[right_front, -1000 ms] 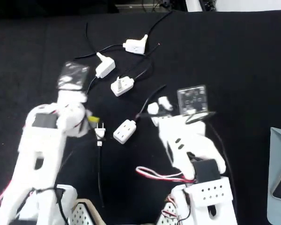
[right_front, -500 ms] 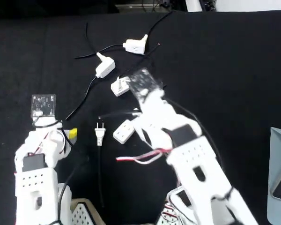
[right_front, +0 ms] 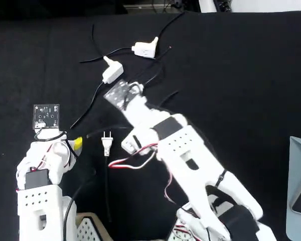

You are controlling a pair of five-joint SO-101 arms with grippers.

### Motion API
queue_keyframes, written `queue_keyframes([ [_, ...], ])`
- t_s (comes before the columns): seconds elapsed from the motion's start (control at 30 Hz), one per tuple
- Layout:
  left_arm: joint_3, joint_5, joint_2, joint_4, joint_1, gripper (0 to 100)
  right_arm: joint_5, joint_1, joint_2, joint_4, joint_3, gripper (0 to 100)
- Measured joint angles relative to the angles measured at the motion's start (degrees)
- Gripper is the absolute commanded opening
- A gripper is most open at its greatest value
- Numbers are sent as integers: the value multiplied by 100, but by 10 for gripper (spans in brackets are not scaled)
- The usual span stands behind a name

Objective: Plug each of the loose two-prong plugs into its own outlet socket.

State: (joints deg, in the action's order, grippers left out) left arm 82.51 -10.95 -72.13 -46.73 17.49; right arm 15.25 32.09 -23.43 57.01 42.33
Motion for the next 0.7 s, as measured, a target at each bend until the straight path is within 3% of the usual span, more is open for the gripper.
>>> queue_keyframes([
  [0.7, 0, 0, 0, 0, 9, 281, 290, 325, 580, -237, -9, 11],
])
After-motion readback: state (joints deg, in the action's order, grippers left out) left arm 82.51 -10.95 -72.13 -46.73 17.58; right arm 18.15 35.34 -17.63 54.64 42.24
